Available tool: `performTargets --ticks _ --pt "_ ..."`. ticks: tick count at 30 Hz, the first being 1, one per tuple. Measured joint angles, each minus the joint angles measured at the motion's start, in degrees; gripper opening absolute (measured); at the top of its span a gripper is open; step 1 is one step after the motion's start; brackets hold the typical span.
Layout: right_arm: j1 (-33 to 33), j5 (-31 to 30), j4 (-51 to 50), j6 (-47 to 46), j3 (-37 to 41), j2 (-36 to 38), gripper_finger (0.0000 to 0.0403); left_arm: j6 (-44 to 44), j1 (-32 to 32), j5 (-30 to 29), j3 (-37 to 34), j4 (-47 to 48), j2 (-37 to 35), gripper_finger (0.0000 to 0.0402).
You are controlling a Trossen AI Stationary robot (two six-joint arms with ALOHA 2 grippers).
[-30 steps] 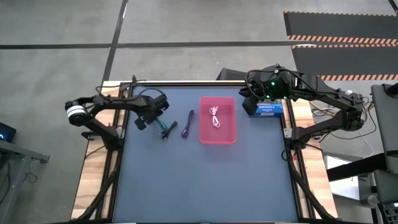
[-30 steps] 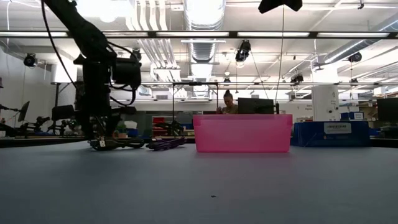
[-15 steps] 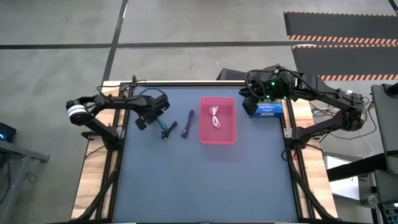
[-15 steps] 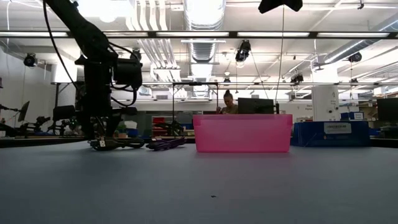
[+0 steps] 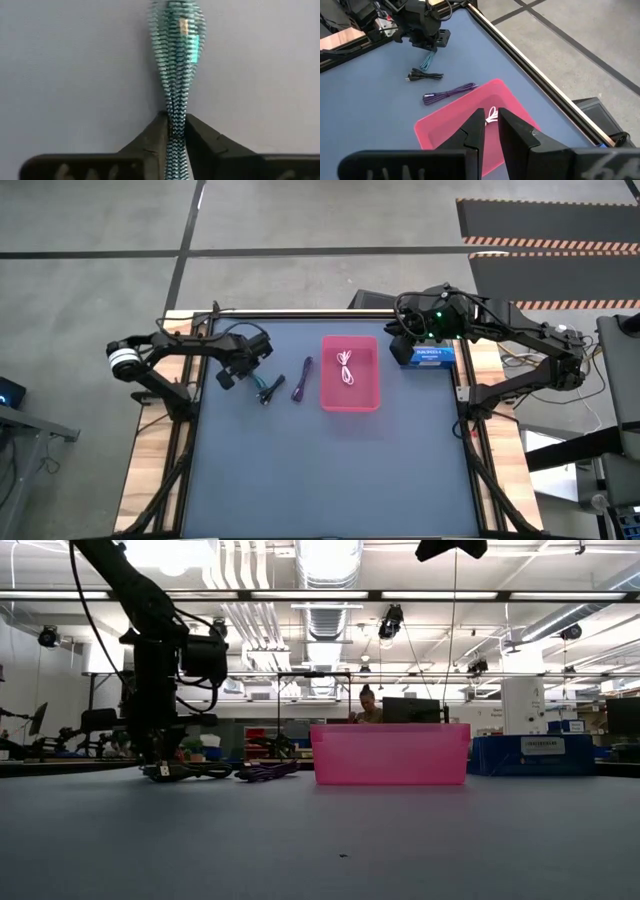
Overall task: Pick and place USB-C Cables
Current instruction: Put the blue USB cable into the red bin
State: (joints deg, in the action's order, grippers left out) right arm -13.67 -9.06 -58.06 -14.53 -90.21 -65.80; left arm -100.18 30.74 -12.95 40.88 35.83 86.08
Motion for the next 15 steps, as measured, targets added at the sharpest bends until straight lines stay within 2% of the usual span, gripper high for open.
performTargets --ticks 5,15 --pt "0.0 0.0 0.0 -0.7 0.0 0.0 0.0043 0.2 -0.2 -0.9 0.0 -0.3 0.0 0.0017" --pt "0.0 0.1 -0.1 -1.5 0.0 0.0 0.0043 3.9 -0.5 -3.0 -0.1 -1.8 -3.0 0.0021"
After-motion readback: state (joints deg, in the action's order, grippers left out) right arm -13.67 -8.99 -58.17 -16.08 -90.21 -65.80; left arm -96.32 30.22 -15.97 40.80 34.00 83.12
